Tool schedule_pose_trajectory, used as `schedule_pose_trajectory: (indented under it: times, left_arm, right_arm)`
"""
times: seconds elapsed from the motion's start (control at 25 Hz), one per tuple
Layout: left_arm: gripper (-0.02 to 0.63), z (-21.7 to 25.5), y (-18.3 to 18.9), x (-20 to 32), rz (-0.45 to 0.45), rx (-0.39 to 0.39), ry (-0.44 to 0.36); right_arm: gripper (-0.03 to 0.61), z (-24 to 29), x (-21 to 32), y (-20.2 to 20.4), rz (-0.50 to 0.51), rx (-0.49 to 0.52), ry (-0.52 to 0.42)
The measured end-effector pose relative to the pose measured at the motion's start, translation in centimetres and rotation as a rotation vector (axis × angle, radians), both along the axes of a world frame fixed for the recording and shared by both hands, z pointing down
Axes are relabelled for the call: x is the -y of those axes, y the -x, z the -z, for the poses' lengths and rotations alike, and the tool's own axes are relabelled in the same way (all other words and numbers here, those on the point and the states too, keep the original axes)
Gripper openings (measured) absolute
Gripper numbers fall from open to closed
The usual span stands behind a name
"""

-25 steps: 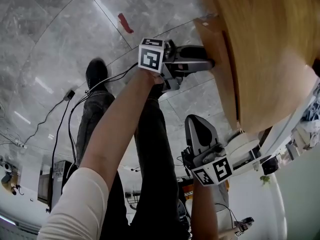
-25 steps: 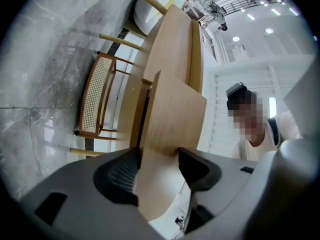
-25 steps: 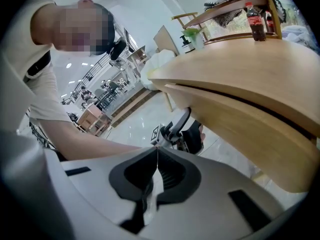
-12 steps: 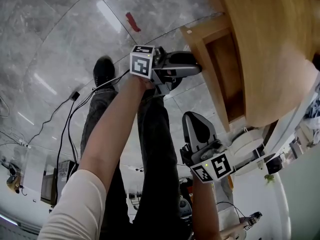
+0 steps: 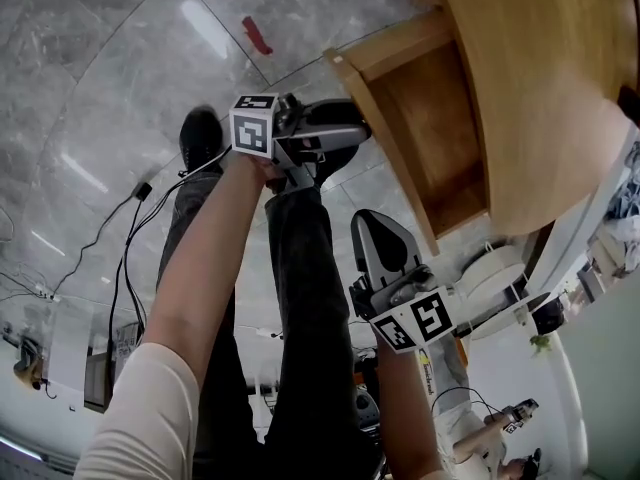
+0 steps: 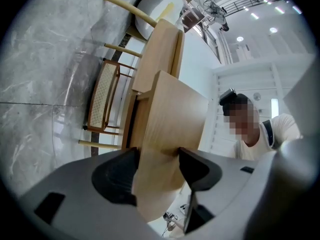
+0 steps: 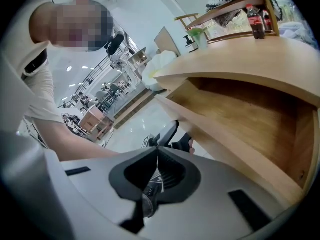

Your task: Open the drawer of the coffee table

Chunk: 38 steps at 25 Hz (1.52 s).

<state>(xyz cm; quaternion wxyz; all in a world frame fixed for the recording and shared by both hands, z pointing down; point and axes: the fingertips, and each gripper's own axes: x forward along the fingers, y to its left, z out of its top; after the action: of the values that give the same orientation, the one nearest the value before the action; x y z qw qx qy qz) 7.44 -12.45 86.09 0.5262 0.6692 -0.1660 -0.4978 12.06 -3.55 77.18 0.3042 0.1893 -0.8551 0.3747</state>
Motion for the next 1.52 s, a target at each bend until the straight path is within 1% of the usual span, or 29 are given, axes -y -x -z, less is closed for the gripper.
schedule_pose_trajectory:
  times: [0.12,0.32,0.44,0.52,0.68,0.76,0.88,1.0,1.12,1.24,1.36,1.44,1.52]
  left_arm:
    - [0.27,-0.5,0.0,-0.2,0.017,-0.007,0.022]
    - [0.273,-0.7,0.1,-0.2,0.024,-0.011,0.027]
    - [0.276,-1.0,0.1,-0.4,0.023,-0.001,0.068]
    - [0.307,-1.3,0.0,-0.7,0.019,0.02,0.107]
    - [0.305,-2.2,0.1,-1.3,-0.01,0.088,0.191]
    - [0.307,-2.1,0.0,-1.5,-0.033,0.131,0.213]
    - [0.307,-1.7,-0.1,-1.7,-0.077,0.17,0.241]
    - [0.306,-0.2,0.0,-2.5,-0.139,0.224,0.237]
    - [0.276,1.8,0.1,-4.2,-0.192,0.295,0.248]
    - [0.235,4.5,1.3,-5.2,-0.192,0.343,0.248]
    - [0.195,7.7,2.7,-6.1,-0.202,0.401,0.254]
    - [0.154,10.4,3.4,-6.9,-0.222,0.44,0.243]
    - [0.135,13.2,4.5,-7.5,-0.235,0.458,0.227]
  right_arm:
    - [0.019,-0.2,-0.4,-0.3,-0.003,-0.002,0.007]
    - [0.018,-0.7,-1.0,-0.7,-0.014,-0.01,0.007]
    - [0.018,-0.9,-1.2,-1.0,-0.02,-0.016,0.009]
    - [0.018,-1.0,-1.5,-1.3,-0.024,-0.025,0.011]
    - [0.018,-1.1,-1.3,-1.4,-0.045,-0.032,0.009]
    - [0.018,-0.9,-1.4,-1.1,-0.054,-0.031,0.013]
    - [0.02,-0.3,-1.7,-0.6,-0.057,-0.033,0.015]
    - [0.018,0.8,-1.7,0.3,-0.063,-0.032,0.008]
    - [0.019,2.5,-1.8,1.0,-0.061,-0.034,0.0]
    - [0.018,4.5,-1.5,2.0,-0.07,-0.028,-0.015]
    - [0.018,6.6,-1.2,2.7,-0.1,-0.02,-0.026]
    - [0.018,8.2,-1.2,3.0,-0.121,-0.016,-0.035]
    - [0.018,10.1,-1.2,3.6,-0.147,-0.005,-0.041]
